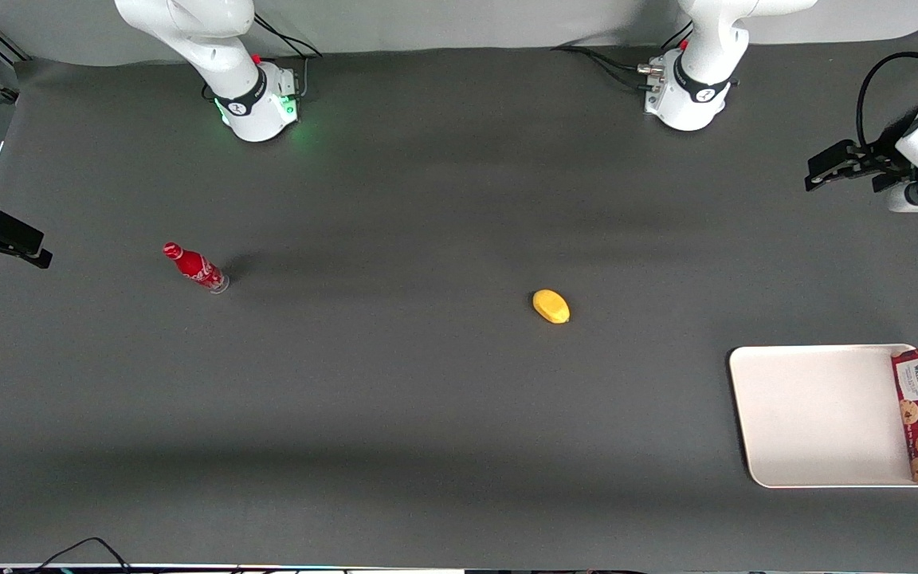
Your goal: Place red cookie box on tray
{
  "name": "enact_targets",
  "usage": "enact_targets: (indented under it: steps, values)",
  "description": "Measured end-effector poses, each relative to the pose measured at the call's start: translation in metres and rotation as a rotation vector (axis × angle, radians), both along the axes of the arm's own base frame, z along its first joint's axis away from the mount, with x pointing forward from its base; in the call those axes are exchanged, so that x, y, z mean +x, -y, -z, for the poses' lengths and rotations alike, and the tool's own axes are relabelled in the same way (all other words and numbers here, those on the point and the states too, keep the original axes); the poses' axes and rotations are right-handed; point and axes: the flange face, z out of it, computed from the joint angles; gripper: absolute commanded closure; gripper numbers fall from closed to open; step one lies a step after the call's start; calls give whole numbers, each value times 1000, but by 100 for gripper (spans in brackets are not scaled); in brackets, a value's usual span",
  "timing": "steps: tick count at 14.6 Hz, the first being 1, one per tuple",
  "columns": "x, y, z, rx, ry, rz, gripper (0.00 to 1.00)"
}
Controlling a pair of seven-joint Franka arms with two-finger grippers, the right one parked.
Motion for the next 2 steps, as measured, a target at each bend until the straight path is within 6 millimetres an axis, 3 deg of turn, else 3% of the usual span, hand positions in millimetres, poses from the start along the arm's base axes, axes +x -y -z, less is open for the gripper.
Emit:
enact_targets:
  steps: [2]
  values:
    - [1,-1,-3,9,7,1,0]
